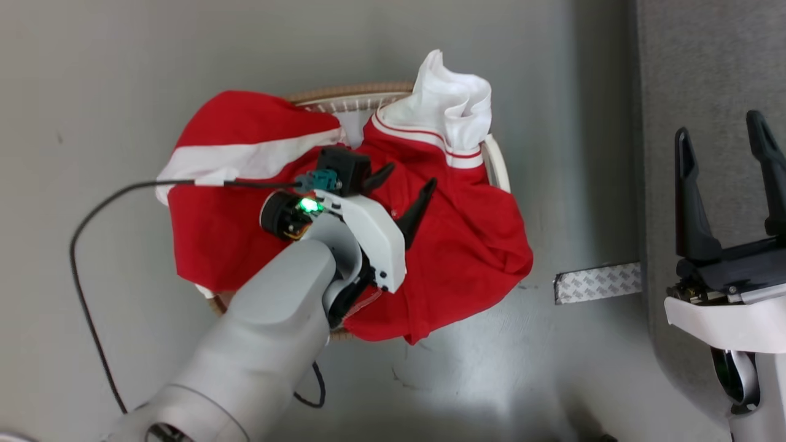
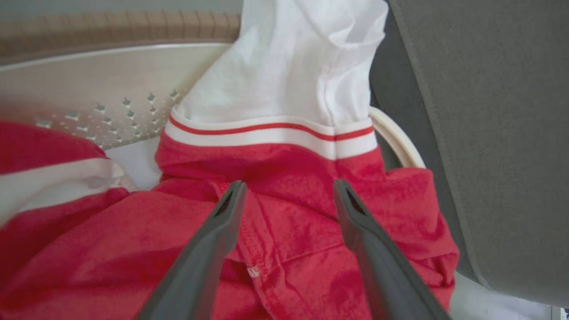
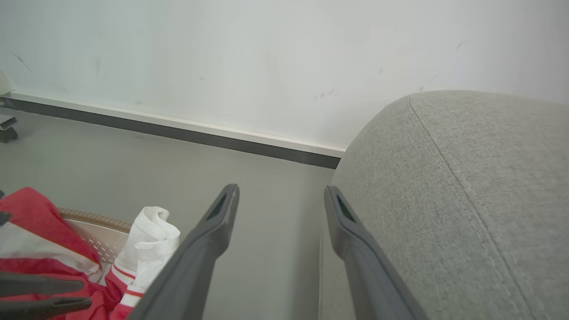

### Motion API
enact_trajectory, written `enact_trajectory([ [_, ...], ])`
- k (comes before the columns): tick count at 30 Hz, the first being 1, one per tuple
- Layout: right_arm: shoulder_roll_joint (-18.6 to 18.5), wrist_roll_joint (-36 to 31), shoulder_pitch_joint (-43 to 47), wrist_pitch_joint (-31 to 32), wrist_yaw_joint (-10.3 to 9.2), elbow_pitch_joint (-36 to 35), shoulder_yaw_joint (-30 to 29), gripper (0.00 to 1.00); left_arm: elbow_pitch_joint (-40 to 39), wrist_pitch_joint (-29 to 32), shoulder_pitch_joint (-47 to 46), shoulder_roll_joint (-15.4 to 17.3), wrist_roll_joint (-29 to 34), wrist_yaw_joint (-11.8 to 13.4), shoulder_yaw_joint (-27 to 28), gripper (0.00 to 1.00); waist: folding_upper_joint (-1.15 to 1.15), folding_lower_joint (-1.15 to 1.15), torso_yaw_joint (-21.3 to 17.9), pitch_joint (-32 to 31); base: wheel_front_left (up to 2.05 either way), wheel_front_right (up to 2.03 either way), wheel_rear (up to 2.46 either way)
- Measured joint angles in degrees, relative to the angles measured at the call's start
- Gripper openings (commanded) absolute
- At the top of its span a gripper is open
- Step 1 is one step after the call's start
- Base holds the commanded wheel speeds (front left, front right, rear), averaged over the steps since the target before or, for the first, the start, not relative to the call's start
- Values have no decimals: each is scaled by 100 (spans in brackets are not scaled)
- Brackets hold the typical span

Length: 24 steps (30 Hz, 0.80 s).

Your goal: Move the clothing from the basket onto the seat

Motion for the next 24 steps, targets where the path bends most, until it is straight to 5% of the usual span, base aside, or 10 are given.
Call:
enact_trajectory([
  [20,-51,-103,95,-7,0,-534,-42,100,633,58,-643,2,-679,0,-1224,98,0,0,-21,984,0,0,0],
  [22,-49,-110,97,-12,0,-539,-57,100,606,10,-675,0,-716,0,-1345,2,0,-1,-12,1014,0,0,0],
  [24,-48,-110,97,-13,0,-536,-74,100,547,-12,-691,1,-767,0,-1471,0,0,-1,6,1020,0,0,0],
])
